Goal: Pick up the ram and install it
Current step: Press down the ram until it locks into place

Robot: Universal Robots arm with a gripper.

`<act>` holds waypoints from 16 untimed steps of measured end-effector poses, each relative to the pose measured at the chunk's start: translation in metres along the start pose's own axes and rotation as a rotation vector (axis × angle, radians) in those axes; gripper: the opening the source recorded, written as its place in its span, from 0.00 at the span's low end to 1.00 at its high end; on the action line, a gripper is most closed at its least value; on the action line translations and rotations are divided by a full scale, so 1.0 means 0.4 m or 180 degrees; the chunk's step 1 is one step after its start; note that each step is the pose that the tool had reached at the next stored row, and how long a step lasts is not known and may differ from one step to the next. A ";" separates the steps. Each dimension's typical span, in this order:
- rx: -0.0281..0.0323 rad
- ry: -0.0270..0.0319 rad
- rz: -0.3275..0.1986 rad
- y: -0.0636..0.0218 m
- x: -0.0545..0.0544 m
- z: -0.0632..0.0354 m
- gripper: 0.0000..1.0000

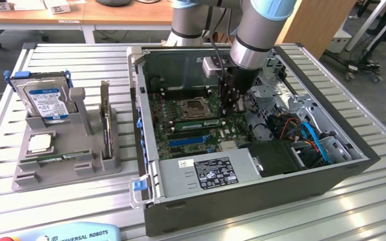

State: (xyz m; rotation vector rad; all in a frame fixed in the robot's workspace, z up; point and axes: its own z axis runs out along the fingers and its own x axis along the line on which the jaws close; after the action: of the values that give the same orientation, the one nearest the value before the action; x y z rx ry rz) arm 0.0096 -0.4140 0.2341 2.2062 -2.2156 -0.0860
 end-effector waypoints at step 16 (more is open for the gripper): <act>0.0001 -0.0001 0.0000 0.000 -0.004 0.009 0.10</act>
State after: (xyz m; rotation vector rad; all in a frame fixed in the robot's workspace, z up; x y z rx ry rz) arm 0.0096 -0.4124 0.2304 2.2065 -2.2158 -0.0862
